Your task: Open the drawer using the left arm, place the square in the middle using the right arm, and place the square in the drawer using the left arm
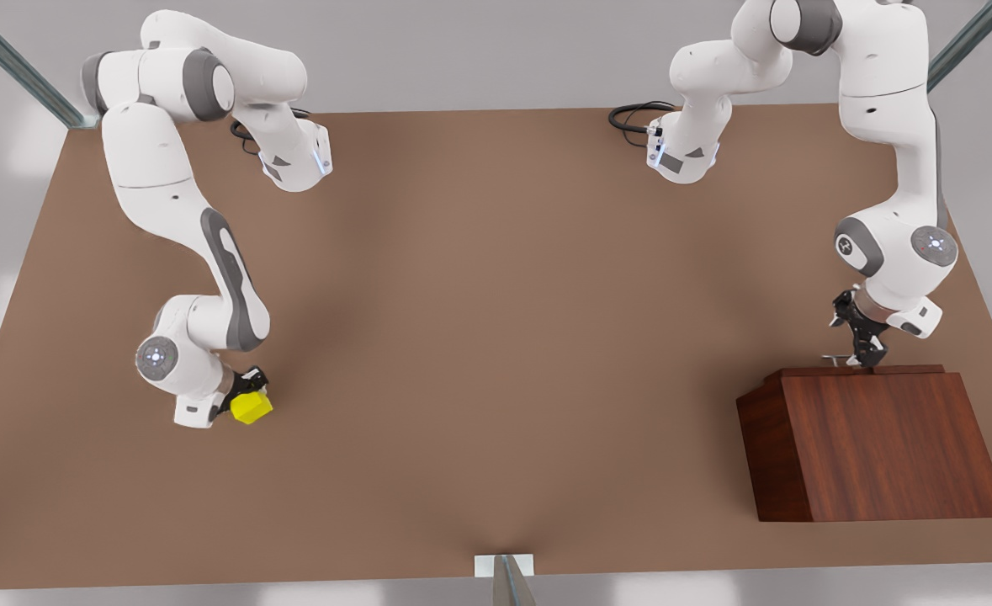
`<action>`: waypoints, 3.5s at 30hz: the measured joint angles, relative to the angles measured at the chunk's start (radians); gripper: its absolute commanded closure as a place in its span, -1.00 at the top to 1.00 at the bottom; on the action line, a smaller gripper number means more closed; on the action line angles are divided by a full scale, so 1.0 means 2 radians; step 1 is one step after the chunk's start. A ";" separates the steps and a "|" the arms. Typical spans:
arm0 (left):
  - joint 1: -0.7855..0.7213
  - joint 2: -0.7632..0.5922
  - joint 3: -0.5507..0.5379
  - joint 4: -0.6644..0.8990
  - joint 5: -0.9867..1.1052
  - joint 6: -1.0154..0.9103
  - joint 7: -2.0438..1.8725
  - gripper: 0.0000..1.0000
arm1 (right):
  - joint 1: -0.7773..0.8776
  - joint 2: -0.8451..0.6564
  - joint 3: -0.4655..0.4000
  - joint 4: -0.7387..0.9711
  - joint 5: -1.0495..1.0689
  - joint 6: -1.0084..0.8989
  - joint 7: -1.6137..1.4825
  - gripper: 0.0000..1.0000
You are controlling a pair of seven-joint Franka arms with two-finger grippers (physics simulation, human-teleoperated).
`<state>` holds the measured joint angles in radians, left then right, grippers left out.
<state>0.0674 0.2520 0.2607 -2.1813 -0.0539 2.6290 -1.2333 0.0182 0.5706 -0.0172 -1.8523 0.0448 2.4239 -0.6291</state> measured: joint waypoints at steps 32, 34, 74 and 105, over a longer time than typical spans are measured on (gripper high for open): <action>0.000 -0.028 0.012 -0.010 -0.001 -0.049 0.001 1.00 | 0.445 0.281 -0.012 0.462 -0.043 -0.079 0.185 1.00; 0.000 -0.033 0.013 -0.017 -0.001 -0.050 0.001 1.00 | 0.447 0.267 -0.013 0.446 -0.038 -0.081 0.186 1.00; -0.001 -0.106 0.034 -0.100 0.000 -0.057 0.000 1.00 | -0.055 -0.186 0.029 0.231 -0.035 -0.378 0.276 1.00; -0.255 0.047 -0.194 0.197 0.091 -0.215 0.267 1.00 | -0.055 -0.184 0.029 0.232 -0.037 -0.373 0.278 1.00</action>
<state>-0.4428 0.3467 -0.1282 -1.7873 0.1288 2.1982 -0.7003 -0.0927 0.2033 0.0406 -1.3890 -0.0301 1.6782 -0.0736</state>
